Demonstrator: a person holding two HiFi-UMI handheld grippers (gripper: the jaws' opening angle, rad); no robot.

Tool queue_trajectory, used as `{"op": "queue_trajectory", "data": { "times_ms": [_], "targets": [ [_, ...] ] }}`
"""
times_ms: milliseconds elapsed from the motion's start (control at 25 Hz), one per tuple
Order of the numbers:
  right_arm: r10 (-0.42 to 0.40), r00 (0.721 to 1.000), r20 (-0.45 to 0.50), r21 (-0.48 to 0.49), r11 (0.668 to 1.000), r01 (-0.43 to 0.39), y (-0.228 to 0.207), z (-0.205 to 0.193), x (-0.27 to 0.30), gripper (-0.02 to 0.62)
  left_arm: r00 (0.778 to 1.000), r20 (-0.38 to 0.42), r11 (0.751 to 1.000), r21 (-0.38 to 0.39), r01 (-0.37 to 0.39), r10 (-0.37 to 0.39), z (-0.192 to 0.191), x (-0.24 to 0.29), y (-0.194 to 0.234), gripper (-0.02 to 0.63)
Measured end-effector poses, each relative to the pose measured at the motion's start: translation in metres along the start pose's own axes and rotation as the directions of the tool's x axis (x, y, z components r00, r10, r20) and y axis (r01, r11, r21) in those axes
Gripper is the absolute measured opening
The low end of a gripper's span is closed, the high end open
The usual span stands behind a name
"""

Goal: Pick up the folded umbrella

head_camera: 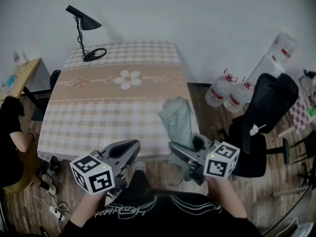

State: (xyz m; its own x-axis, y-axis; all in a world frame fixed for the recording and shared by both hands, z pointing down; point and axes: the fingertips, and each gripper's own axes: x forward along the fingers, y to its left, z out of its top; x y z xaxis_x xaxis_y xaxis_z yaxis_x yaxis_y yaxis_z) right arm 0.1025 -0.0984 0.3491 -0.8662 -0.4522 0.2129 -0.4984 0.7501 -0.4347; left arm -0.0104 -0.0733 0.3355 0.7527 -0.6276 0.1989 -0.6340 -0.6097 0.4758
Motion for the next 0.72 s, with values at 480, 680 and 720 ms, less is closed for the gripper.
{"op": "queue_trajectory", "data": {
  "times_ms": [480, 680, 720],
  "targets": [
    [0.004, 1.000, 0.020, -0.006, 1.000, -0.004, 0.001, 0.006, -0.007, 0.282, 1.000, 0.000, 1.000, 0.013, -0.005, 0.005, 0.003, 0.004, -0.010, -0.003],
    [0.004, 1.000, 0.030, -0.011, 1.000, -0.004, 0.002, 0.009, -0.010, 0.282, 1.000, 0.004, 0.999, 0.033, -0.001, 0.001, 0.006, 0.003, -0.015, -0.003],
    [0.005, 0.999, 0.031, -0.012, 1.000, -0.005, 0.003, 0.009, -0.010, 0.282, 1.000, 0.005, 0.999, 0.036, -0.001, 0.001, 0.006, 0.003, -0.016, -0.003]
  ]
}}
